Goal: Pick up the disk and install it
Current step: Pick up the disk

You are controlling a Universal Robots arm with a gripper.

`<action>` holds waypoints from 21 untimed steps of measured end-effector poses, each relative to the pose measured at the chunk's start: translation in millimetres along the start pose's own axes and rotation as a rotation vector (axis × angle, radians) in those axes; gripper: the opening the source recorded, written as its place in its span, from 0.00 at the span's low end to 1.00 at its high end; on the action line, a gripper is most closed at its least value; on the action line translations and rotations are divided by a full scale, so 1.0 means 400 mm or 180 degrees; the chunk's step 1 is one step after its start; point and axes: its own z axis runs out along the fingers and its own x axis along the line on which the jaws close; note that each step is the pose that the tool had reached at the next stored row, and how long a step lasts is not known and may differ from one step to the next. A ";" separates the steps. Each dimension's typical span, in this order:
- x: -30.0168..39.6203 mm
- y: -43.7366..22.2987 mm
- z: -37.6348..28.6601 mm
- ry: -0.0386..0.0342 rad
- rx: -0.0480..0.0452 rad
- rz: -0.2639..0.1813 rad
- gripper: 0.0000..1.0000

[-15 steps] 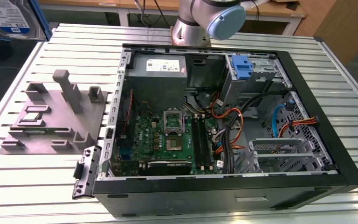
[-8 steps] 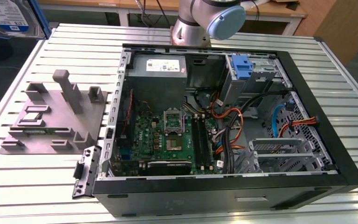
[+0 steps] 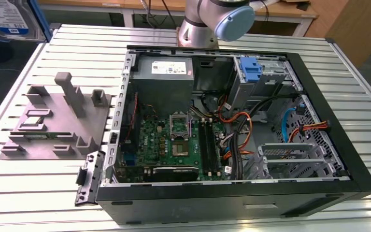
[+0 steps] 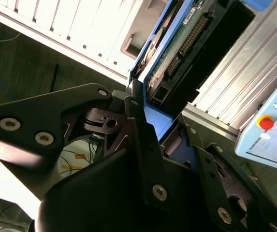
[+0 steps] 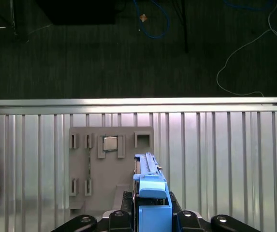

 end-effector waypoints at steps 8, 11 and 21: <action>-0.001 -0.053 0.000 0.0000 0.0000 0.0000 0.36; -0.001 -0.066 0.000 0.0000 0.0000 0.0000 0.36; -0.003 -0.116 0.000 0.0000 0.0000 0.0000 0.36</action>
